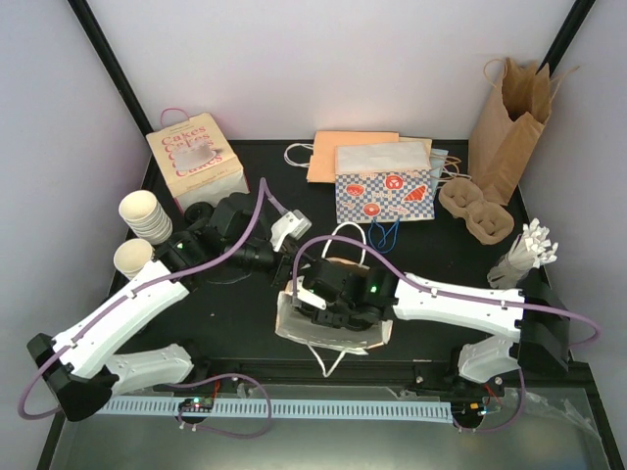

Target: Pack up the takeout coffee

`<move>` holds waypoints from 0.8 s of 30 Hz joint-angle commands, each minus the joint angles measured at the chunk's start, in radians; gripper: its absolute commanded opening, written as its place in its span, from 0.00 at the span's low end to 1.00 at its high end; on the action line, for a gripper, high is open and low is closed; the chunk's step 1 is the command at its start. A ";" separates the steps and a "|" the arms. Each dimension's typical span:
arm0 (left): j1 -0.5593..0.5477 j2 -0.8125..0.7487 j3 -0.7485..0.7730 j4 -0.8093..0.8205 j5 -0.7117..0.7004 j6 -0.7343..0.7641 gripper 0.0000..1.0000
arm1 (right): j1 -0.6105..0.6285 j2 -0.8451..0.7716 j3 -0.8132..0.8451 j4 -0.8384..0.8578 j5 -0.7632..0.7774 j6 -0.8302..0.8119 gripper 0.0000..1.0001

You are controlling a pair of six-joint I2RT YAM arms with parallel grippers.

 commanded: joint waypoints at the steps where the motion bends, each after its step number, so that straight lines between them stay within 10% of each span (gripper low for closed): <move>1: 0.026 -0.006 0.021 0.034 0.113 0.009 0.05 | -0.023 0.053 0.029 -0.040 -0.062 -0.021 0.66; 24: 0.212 0.195 0.123 0.029 0.223 0.085 0.13 | -0.181 0.183 0.058 -0.055 -0.226 -0.050 0.65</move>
